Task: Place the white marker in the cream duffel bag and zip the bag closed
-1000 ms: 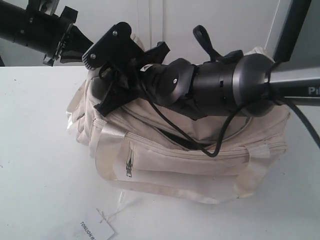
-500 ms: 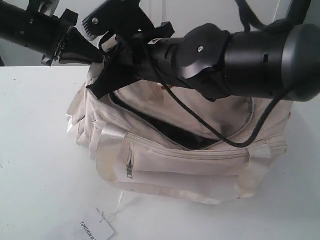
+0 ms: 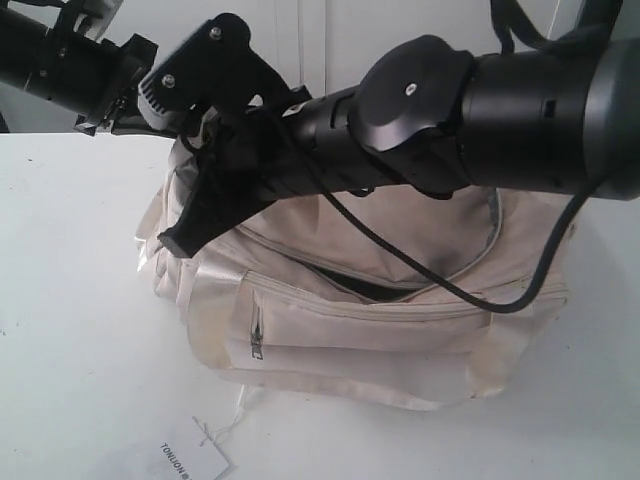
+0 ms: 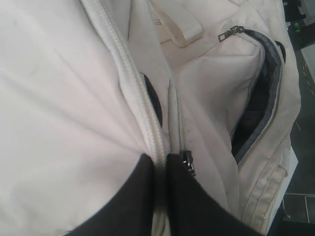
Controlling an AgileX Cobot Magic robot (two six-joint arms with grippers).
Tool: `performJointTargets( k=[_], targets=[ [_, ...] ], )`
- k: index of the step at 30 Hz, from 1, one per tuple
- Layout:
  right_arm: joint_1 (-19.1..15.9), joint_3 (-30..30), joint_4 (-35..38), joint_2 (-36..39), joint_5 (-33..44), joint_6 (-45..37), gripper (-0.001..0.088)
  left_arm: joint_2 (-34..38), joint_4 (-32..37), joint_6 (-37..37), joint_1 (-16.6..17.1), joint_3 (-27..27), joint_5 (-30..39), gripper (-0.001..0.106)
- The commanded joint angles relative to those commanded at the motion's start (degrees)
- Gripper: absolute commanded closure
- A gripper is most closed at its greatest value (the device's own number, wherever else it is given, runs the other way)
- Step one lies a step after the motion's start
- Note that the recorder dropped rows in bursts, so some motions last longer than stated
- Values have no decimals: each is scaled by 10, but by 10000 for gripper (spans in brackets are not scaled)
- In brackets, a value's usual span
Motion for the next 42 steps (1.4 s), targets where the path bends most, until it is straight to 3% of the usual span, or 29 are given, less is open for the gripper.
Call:
performJointTargets(
  k=[9, 14, 17, 22, 25, 30, 32, 42],
  targets=[
    [0, 0, -33, -4, 40, 7, 868, 0, 0, 0, 0, 0, 0, 1053],
    [-18, 0, -139, -24, -43, 178, 868, 0, 0, 0, 0, 0, 5, 1053],
    [-40, 0, -157, -39, -72, 255, 868, 0, 0, 0, 0, 0, 6, 1053],
    [-57, 0, -157, -30, -75, 268, 868, 0, 0, 0, 0, 0, 6, 1053],
    [-57, 0, -157, -12, -80, 268, 811, 0, 0, 0, 0, 0, 7, 1053],
    [-56, -2, -132, 14, -80, 288, 623, 0, 0, 0, 0, 0, 8, 1053],
    [-55, -2, -104, 18, -80, 289, 591, 0, 0, 0, 0, 0, 8, 1053],
    [-55, -3, 72, 20, -39, 298, 589, 0, 0, 0, 0, 0, 11, 1053]
  ],
)
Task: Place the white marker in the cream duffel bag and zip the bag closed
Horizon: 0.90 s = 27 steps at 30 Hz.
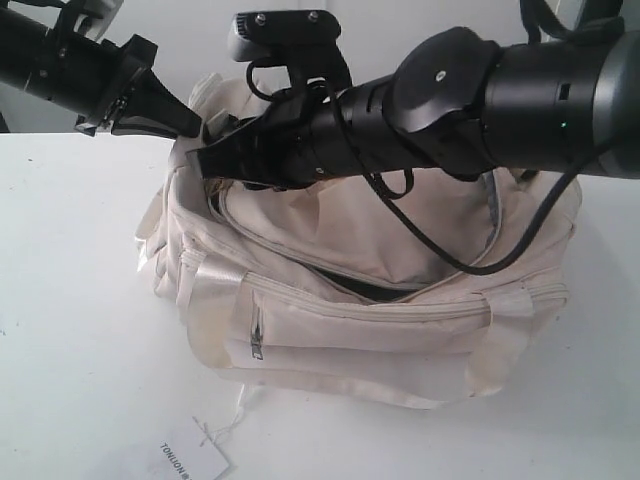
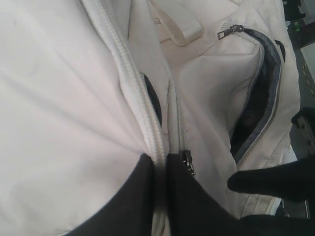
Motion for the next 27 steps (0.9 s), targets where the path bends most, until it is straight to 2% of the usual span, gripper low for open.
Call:
performJointTargets(
  k=[4, 7, 12, 27],
  targets=[
    [0, -1, 54, 0, -4, 0, 589, 0, 0, 0, 0, 0, 0, 1053],
    [-2, -7, 58, 4, -3, 3, 582, 0, 0, 0, 0, 0, 0, 1053],
    [-2, -24, 61, 26, 5, 32, 515, 0, 0, 0, 0, 0, 1, 1053],
    [-2, -30, 58, 34, 8, 50, 515, 0, 0, 0, 0, 0, 4, 1053]
  ],
)
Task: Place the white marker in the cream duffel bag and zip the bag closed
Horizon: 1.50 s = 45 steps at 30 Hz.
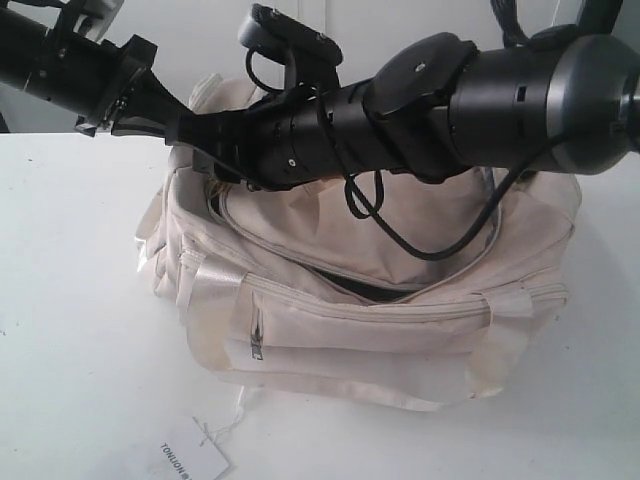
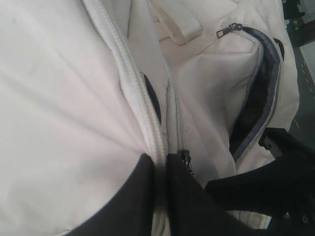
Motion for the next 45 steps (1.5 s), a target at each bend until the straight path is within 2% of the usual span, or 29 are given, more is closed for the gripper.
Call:
performJointTargets(
  k=[14, 21, 27, 31, 34, 37, 45],
  targets=[
    [0, 0, -1, 29, 26, 34, 522, 0, 0, 0, 0, 0, 0, 1053],
    [0, 0, -2, 36, 30, 63, 660, 0, 0, 1, 0, 0, 0, 1053],
    [0, 0, -4, 44, 32, 80, 672, 0, 0, 1, 0, 0, 0, 1053],
    [0, 0, -44, 25, 32, 78, 868, 0, 0, 1, 0, 0, 0, 1053],
    [0, 0, -73, 8, 30, 78, 868, 0, 0, 1, 0, 0, -1, 1053],
    [0, 0, -140, -13, 30, 78, 868, 0, 0, 1, 0, 0, -3, 1053],
    [0, 0, -105, -10, 53, 80, 868, 0, 0, 1, 0, 0, -5, 1053]
  ],
)
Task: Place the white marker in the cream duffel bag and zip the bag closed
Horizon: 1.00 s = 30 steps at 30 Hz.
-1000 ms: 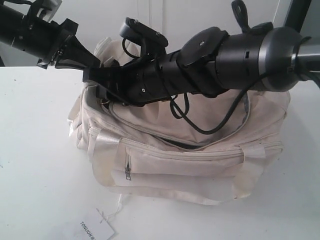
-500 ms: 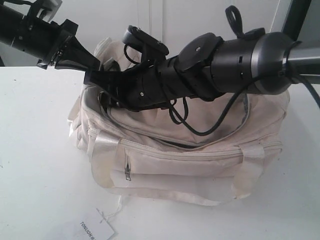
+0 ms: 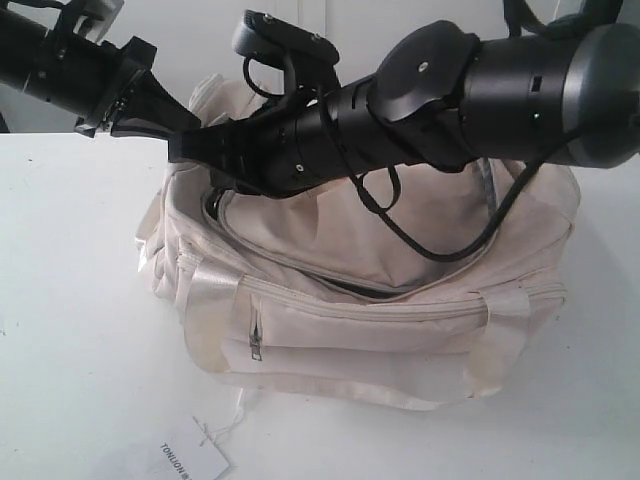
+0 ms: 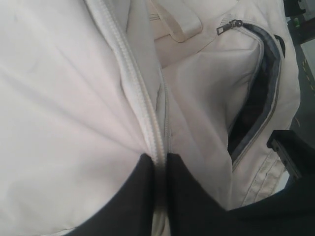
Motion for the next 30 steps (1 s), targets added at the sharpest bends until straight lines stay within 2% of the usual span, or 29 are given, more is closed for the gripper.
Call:
performJointTargets(
  k=[3, 9, 14, 17, 19, 22, 26, 30],
  targets=[
    [0, 0, 2, 13, 2, 0, 856, 0, 0, 0, 0, 0, 0, 1053],
    [0, -24, 2, 22, 1, -19, 689, 0, 6, 15, 0, 0, 0, 1053],
    [0, -30, -15, 29, 27, -61, 678, 0, 24, 59, 0, 0, -15, 1053],
    [0, -30, -77, 43, 46, -49, 678, 0, 58, 59, 0, 0, -22, 1053],
    [-2, -30, -129, 52, 57, -5, 678, 0, 77, 59, 0, 0, -22, 1053],
    [-12, -32, -201, 50, 63, 105, 678, 0, 90, 59, 0, 0, -18, 1053],
    [-33, -58, -297, 37, 101, 186, 678, 0, 91, 59, 0, 0, -20, 1053],
    [-45, -100, -324, 30, 124, 250, 678, 0, 91, 59, 0, 0, -18, 1053]
  ],
)
